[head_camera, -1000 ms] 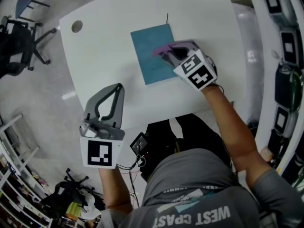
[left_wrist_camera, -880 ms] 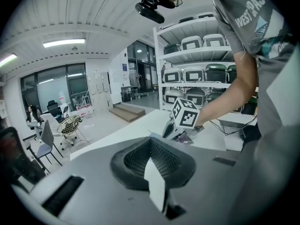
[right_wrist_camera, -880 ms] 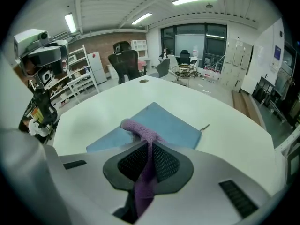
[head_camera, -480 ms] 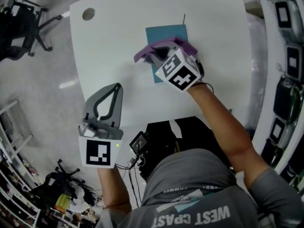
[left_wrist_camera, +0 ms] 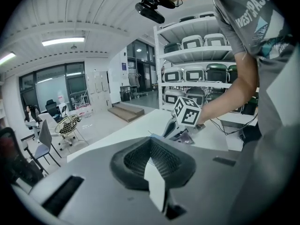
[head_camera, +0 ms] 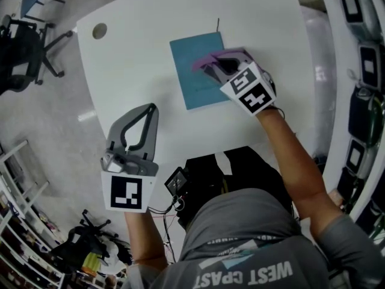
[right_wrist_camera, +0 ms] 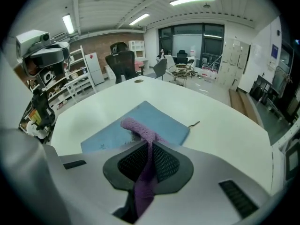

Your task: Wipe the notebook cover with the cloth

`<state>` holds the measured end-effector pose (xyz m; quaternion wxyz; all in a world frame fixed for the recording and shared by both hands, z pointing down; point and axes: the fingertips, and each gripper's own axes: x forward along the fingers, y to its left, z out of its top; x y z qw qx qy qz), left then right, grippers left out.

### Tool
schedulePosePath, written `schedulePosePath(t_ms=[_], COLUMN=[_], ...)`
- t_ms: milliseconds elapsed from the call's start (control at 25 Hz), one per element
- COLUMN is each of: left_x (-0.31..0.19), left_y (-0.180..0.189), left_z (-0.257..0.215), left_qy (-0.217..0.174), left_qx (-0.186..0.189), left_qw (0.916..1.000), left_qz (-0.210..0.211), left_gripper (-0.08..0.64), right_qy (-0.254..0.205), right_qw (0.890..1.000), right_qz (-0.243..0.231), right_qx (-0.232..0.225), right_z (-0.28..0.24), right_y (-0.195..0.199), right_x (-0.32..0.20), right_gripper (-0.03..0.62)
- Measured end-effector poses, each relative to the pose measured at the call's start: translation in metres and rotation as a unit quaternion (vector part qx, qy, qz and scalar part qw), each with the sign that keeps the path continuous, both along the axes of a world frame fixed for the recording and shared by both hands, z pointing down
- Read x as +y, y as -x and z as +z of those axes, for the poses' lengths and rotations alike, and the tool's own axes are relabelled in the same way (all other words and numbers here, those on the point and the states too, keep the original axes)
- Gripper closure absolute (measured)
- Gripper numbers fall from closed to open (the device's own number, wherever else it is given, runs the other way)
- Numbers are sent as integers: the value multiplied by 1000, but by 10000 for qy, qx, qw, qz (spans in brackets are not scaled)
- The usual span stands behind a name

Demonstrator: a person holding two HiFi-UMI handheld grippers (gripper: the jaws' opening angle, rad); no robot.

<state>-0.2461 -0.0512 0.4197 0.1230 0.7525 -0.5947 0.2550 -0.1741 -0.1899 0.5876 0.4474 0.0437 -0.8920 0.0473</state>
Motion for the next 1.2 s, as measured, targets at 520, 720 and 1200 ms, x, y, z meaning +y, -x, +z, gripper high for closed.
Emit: schedulePosePath(t_ms=[520,720,1200], left_x=[-7,9,0], left_y=[-8,6,19], left_z=[3,10,7], left_qy=[25,91,92], left_qx=[66,50,-2], left_qw=[9999,9996,9998], left_qz=[-77,-251,-162], left_gripper=[557,557,557], right_qy=[-45,-24,45], right_qw=[9998,9977,9989], right_qz=[-175,-663,-456], right_qx=[-16,-107,-138], right_z=[0,0,-2], right_y=[13,55,55], right_x=[-2,28,13], right_gripper=[541,541,541])
